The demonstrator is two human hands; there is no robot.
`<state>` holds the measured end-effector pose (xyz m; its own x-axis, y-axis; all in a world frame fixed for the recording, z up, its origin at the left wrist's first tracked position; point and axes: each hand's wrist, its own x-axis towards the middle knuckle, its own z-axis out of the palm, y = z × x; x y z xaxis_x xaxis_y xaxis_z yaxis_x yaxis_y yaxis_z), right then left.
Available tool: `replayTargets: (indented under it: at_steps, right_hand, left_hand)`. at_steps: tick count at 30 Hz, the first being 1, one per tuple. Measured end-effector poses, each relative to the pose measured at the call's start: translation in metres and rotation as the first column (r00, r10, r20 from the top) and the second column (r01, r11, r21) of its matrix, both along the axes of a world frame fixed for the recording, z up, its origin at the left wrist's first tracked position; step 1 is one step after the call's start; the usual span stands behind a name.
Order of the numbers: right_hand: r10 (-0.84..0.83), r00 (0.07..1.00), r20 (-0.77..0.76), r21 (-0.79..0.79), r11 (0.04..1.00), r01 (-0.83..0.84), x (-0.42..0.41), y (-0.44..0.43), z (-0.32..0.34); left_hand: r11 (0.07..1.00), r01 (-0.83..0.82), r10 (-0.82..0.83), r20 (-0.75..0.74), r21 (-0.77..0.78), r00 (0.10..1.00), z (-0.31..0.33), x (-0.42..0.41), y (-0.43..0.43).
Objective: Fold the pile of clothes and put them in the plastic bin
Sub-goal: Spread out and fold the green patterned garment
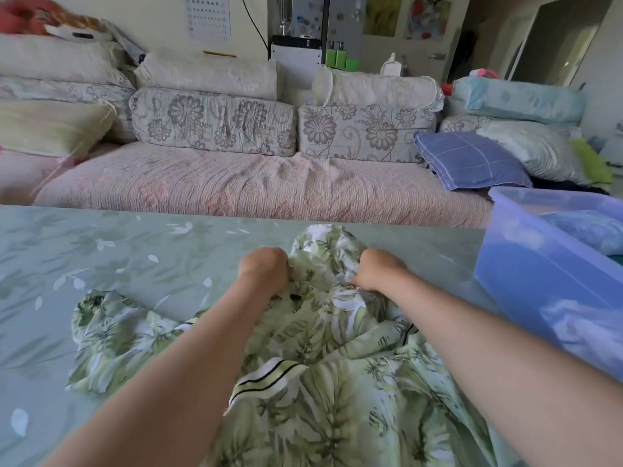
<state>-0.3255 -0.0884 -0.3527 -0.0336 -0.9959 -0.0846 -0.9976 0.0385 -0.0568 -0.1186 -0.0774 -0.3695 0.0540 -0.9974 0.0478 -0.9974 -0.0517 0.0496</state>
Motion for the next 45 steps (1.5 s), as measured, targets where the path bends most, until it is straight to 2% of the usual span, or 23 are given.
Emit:
replayTargets:
  at_steps: [2, 5, 6, 8, 11, 14, 16, 18, 20, 21, 23, 25, 27, 28, 30, 33, 35, 36, 38, 40, 41, 43, 45]
  right_hand:
    - [-0.012, 0.998, 0.062, 0.016, 1.000, 0.011, 0.014, -0.012, 0.004]
    - [-0.123, 0.944, 0.307, -0.001, 0.992, 0.130, 0.037, -0.037, 0.008]
    - [-0.150, 0.902, 0.404, -0.057, 0.980, 0.189, 0.044, -0.049, 0.008]
    - [-0.095, 0.849, 0.519, -0.191, 0.956, 0.223, 0.058, -0.069, 0.011]
    - [0.101, 0.790, 0.605, -0.283, 0.954, 0.095, 0.078, -0.091, 0.018]
    - [0.204, 0.766, 0.609, -0.201, 0.974, -0.100, 0.089, -0.102, 0.025]
    - [0.250, 0.785, 0.567, -0.166, 0.968, -0.188, 0.092, -0.106, 0.024]
    - [0.208, 0.831, 0.516, -0.105, 0.978, -0.180, 0.089, -0.101, 0.018]
    - [0.125, 0.946, 0.299, -0.055, 0.992, -0.113, 0.080, -0.091, 0.010]
    - [0.093, 0.982, 0.165, -0.021, 0.996, -0.091, 0.074, -0.083, 0.008]
    - [0.086, 0.996, -0.014, 0.044, 0.995, -0.086, 0.062, -0.064, 0.005]
    - [0.141, 0.990, -0.031, 0.056, 0.989, -0.139, 0.056, -0.049, 0.000]
    - [0.197, 0.980, -0.013, 0.010, 0.980, -0.197, 0.052, -0.043, -0.006]
    - [0.219, 0.975, -0.037, -0.030, 0.975, -0.220, 0.049, -0.044, -0.008]
    - [0.222, 0.953, -0.206, -0.121, 0.961, -0.250, 0.045, -0.046, -0.003]
    - [0.064, 0.856, -0.513, -0.207, 0.959, -0.196, 0.033, -0.055, 0.007]
    - [-0.030, 0.807, -0.589, -0.213, 0.970, -0.120, 0.036, -0.055, 0.010]
    - [-0.029, 0.812, -0.583, -0.227, 0.966, -0.128, 0.041, -0.053, 0.009]
    - [0.113, 0.883, -0.456, -0.256, 0.933, -0.252, 0.062, -0.043, 0.007]
    - [0.353, 0.918, -0.178, -0.258, 0.884, -0.390, 0.091, -0.025, 0.005]
    - [0.444, 0.896, -0.017, -0.223, 0.872, -0.436, 0.107, -0.017, 0.004]
    - [0.503, 0.839, 0.206, -0.106, 0.864, -0.492, 0.138, -0.006, -0.004]
    - [0.484, 0.823, 0.298, 0.000, 0.862, -0.507, 0.163, 0.003, -0.010]
  left_hand:
    - [0.993, -0.068, 0.070, 0.012, -0.093, 0.997, 0.006, 0.009, -0.009]
    - [0.958, -0.225, 0.227, -0.011, -0.178, 0.974, 0.021, 0.029, -0.021]
    - [0.943, -0.285, 0.280, -0.055, -0.170, 0.959, 0.024, 0.036, -0.026]
    - [0.914, -0.383, 0.353, -0.202, -0.137, 0.914, 0.026, 0.056, -0.038]
    - [0.898, -0.430, 0.345, -0.455, -0.095, 0.821, 0.015, 0.088, -0.059]
    - [0.923, -0.380, 0.291, -0.544, -0.056, 0.787, 0.003, 0.101, -0.071]
    - [0.955, -0.285, 0.273, -0.599, 0.078, 0.752, -0.001, 0.095, -0.068]
    - [0.974, -0.204, 0.225, -0.495, 0.096, 0.839, 0.000, 0.082, -0.058]
    - [0.996, -0.089, 0.094, -0.345, 0.030, 0.934, 0.004, 0.068, -0.048]
    - [0.999, -0.003, 0.015, -0.306, 0.040, 0.952, 0.004, 0.063, -0.045]
    - [0.979, 0.143, -0.103, -0.256, 0.144, 0.961, 0.000, 0.052, -0.036]
    - [0.941, 0.205, -0.152, -0.203, 0.271, 0.967, -0.010, 0.046, -0.031]
    - [0.920, 0.218, -0.165, -0.184, 0.327, 0.969, -0.017, 0.045, -0.027]
    - [0.918, 0.232, -0.171, -0.206, 0.323, 0.964, -0.018, 0.045, -0.025]
    - [0.912, 0.275, -0.172, -0.326, 0.305, 0.930, -0.015, 0.047, -0.025]
    - [0.957, 0.244, -0.134, -0.504, 0.157, 0.853, -0.002, 0.052, -0.021]
    - [0.992, 0.123, -0.116, -0.468, -0.016, 0.876, 0.009, 0.062, -0.019]
    - [0.995, 0.046, -0.079, -0.439, -0.084, 0.895, 0.013, 0.070, -0.018]
    - [0.987, -0.088, 0.024, -0.420, -0.133, 0.907, 0.015, 0.091, -0.017]
    - [0.983, -0.179, 0.149, -0.362, -0.049, 0.920, 0.010, 0.111, -0.015]
    - [0.976, -0.212, 0.213, -0.327, 0.038, 0.921, 0.008, 0.120, -0.011]
    - [0.949, -0.256, 0.302, -0.292, 0.185, 0.907, 0.008, 0.135, 0.000]
    - [0.925, -0.285, 0.348, -0.257, 0.253, 0.901, 0.012, 0.151, 0.014]
